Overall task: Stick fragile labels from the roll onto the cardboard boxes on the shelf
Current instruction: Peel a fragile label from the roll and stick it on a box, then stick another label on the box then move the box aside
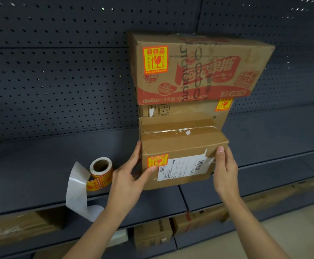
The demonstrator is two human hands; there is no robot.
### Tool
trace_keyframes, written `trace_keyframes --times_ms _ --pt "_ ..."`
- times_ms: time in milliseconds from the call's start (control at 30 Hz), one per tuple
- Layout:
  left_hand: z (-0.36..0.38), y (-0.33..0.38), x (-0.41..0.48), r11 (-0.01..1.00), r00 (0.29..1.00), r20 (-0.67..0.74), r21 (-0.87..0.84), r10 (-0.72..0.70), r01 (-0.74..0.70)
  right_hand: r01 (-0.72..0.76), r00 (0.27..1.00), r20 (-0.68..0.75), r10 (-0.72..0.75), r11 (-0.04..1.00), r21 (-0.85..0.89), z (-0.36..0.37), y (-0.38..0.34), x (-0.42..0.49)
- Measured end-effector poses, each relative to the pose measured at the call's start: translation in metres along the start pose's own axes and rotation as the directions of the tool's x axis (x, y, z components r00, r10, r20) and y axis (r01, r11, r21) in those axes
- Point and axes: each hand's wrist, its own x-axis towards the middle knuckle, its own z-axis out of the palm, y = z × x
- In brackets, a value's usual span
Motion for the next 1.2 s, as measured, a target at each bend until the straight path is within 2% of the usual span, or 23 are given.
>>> trace_keyframes --times_ms 400,700,833,900,1033,1200 --pt "0.0 0.003 -0.002 1.0 1.0 -0.017 -0.018 -0.017 0.017 -0.041 0.999 0.035 0.041 0.999 0.015 -0.004 -0.007 -0.004" --pt "-0.004 0.005 -0.004 0.999 1.0 0.003 -0.036 0.012 -0.012 -0.011 0.995 -0.1 0.01 1.0 -0.015 -0.008 -0.024 -0.012" --pt "-0.009 0.007 -0.006 0.999 0.999 -0.012 -0.036 0.031 -0.031 0.073 0.969 -0.221 -0.111 0.982 -0.172 -0.01 -0.038 -0.016" --pt "-0.014 0.008 -0.006 0.999 0.999 -0.024 -0.01 0.048 -0.048 0.139 0.955 -0.224 -0.194 0.961 -0.239 -0.009 -0.05 -0.018" --pt "-0.03 0.005 -0.008 0.998 0.999 -0.038 0.052 0.039 -0.037 0.309 0.914 -0.163 -0.373 0.897 -0.316 0.003 -0.07 -0.028" --pt "-0.064 0.005 -0.016 0.99 0.991 -0.11 0.128 0.078 -0.064 0.486 0.864 -0.005 -0.503 0.837 -0.254 0.038 -0.098 -0.043"
